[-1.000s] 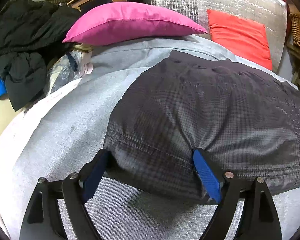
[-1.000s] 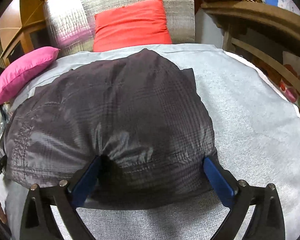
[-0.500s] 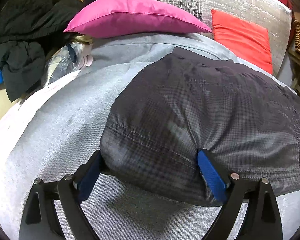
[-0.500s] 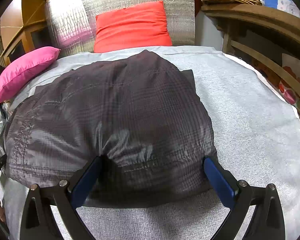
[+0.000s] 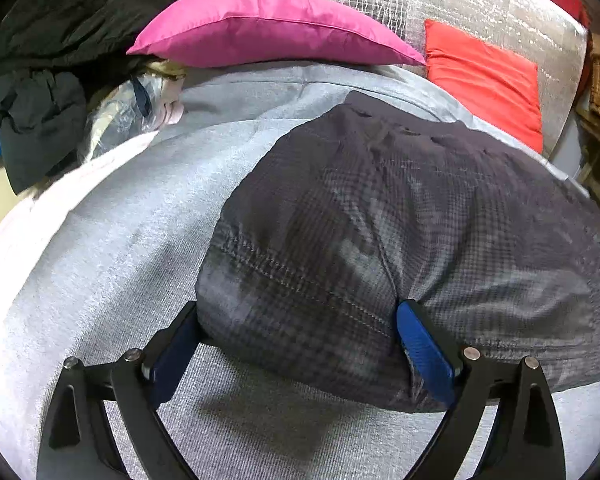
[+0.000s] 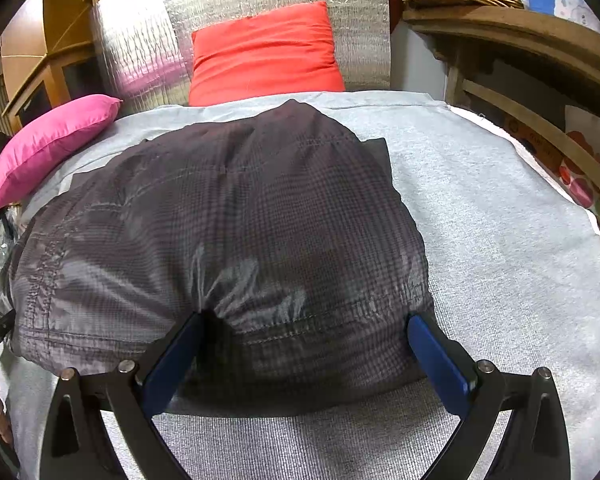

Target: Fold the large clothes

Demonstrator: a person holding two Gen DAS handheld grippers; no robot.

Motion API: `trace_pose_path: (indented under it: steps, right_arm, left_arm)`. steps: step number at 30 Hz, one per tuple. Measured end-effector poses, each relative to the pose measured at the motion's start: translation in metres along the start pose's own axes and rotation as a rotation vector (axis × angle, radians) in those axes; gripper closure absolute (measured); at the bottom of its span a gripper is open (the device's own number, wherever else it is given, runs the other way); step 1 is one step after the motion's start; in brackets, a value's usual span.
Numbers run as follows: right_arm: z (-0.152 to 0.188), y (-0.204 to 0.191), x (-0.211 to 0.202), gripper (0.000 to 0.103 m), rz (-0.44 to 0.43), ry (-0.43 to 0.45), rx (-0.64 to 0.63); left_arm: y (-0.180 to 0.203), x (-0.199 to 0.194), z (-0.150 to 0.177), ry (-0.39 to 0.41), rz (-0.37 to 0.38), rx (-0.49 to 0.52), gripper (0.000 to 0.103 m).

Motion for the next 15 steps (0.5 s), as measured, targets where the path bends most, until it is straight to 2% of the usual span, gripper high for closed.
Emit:
trace_pose_path:
  steps: [2, 5, 8, 11, 13, 15]
  right_arm:
    - [-0.002, 0.003, -0.003, 0.000, -0.022, -0.012, -0.008]
    - [-0.006, 0.013, -0.016, 0.000, -0.042, -0.012, -0.022]
    - [-0.014, 0.044, -0.031, 0.000, -0.036, 0.013, 0.036]
    - [-0.026, 0.075, -0.034, 0.000, -0.061, 0.005, 0.122]
    - [-0.038, 0.091, -0.029, 0.000, -0.130, -0.029, 0.169]
    - [-0.050, 0.098, -0.016, 0.000, -0.249, -0.082, 0.196]
  left_arm:
    - [-0.004, -0.008, -0.003, 0.002, 0.013, 0.007, 0.007]
    - [-0.017, -0.031, -0.014, 0.066, 0.004, 0.006, 0.007]
    - [-0.038, -0.042, -0.034, 0.085, 0.002, -0.039, 0.007]
    - [-0.052, -0.034, -0.058, 0.033, 0.030, -0.070, 0.007]
    - [-0.055, -0.019, -0.072, -0.033, 0.107, -0.067, 0.007]
    - [-0.053, -0.005, -0.079, -0.092, 0.179, -0.064, 0.007]
Point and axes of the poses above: each gripper's, at about its wrist camera, not at the fingertips, and x roughly the way its jaws point, y to its right, z to its underside, the point moved 3 cm from there along x, roughly the way its jaws point, and after that the axes turned 10 degrees about -y, right-handed, at the moved point
